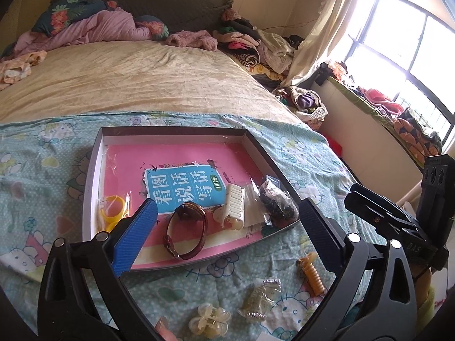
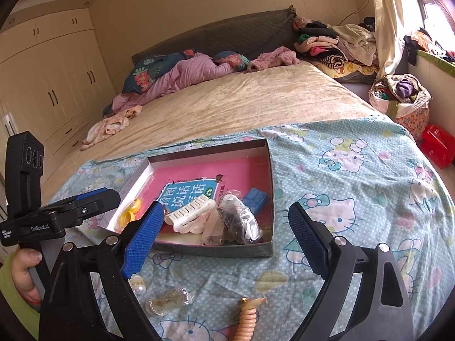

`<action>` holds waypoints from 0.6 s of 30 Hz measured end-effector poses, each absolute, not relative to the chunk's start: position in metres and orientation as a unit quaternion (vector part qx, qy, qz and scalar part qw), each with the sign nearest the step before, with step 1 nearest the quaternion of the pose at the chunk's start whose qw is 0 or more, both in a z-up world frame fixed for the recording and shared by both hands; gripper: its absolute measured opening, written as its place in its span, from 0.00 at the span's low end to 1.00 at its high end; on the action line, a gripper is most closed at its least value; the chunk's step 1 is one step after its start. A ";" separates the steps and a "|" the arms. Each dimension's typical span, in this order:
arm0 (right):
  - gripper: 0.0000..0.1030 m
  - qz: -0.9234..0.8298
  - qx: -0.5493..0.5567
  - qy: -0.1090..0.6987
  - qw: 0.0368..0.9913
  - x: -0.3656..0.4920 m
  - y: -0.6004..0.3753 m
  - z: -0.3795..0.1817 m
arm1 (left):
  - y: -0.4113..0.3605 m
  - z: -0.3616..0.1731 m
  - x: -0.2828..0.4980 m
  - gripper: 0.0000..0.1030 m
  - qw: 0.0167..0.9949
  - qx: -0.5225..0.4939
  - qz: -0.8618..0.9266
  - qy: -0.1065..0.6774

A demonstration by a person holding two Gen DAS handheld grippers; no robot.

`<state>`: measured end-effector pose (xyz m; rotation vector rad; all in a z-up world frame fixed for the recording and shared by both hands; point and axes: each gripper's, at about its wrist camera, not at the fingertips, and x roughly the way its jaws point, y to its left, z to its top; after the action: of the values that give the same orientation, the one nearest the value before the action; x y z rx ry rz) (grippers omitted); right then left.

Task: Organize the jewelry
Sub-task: 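Withdraw both open tools back toward the remaining jewelry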

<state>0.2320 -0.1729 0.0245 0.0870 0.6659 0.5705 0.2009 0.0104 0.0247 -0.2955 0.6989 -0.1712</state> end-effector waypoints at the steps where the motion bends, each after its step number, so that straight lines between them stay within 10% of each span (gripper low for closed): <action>1: 0.86 0.276 0.044 0.320 0.905 0.230 -0.174 0.027 | 0.011 0.027 0.199 0.91 0.926 -0.144 -0.084 0.339; 18: 0.86 0.286 0.033 0.293 0.912 0.190 -0.175 0.060 | 0.013 0.055 0.158 0.91 0.938 -0.131 -0.082 0.309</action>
<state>0.1898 -0.1749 0.0604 0.0674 0.6029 0.5889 0.1579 0.0134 0.0553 -0.2673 0.6308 -0.1676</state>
